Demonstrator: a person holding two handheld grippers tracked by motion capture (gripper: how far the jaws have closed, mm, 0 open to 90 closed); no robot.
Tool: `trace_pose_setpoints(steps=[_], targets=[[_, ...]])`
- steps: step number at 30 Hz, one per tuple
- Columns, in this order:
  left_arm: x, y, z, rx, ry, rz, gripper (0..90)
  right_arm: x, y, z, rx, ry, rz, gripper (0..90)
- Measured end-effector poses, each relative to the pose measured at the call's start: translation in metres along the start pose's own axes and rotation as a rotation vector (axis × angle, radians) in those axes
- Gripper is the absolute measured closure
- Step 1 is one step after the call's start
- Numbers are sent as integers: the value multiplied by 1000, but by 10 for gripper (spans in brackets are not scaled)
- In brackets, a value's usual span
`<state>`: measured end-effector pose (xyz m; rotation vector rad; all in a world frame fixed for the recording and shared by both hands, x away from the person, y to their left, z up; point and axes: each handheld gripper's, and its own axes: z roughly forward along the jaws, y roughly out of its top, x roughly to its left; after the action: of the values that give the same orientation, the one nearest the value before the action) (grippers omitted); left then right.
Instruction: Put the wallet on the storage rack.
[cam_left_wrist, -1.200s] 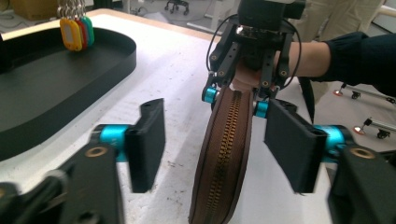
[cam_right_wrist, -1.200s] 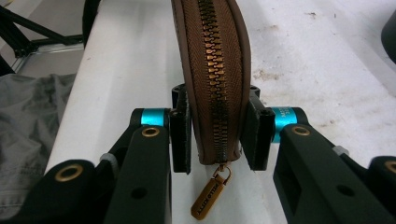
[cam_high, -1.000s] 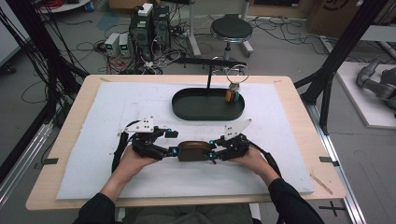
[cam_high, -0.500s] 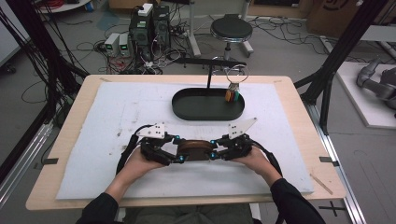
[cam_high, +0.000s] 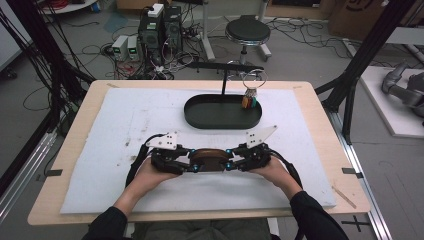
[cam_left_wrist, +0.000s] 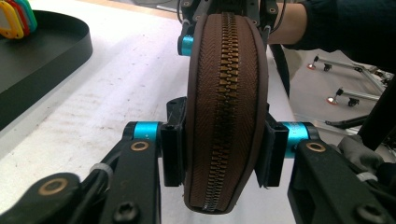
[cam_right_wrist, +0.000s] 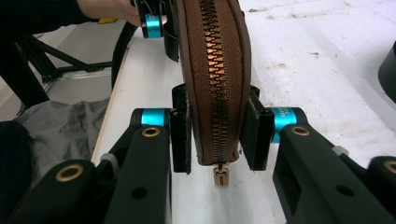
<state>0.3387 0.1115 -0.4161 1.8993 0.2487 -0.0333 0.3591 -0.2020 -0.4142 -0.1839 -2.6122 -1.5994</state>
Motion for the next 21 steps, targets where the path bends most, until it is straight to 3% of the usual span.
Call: trace_pose_setpoints(steps=[3,8,13,21], targets=[[0,2,-1,-11,1,6,637,0,0,-1,-7,-3,-10,633],[1,5,-5,-36,26,1,643,0,3,-14,-49,-61,0,439],[2,10,-9,-49,70,-2,644,-6,0,-41,-100,-190,46,321],[7,24,-14,-76,167,21,644,-16,-14,-84,-176,-437,151,253]])
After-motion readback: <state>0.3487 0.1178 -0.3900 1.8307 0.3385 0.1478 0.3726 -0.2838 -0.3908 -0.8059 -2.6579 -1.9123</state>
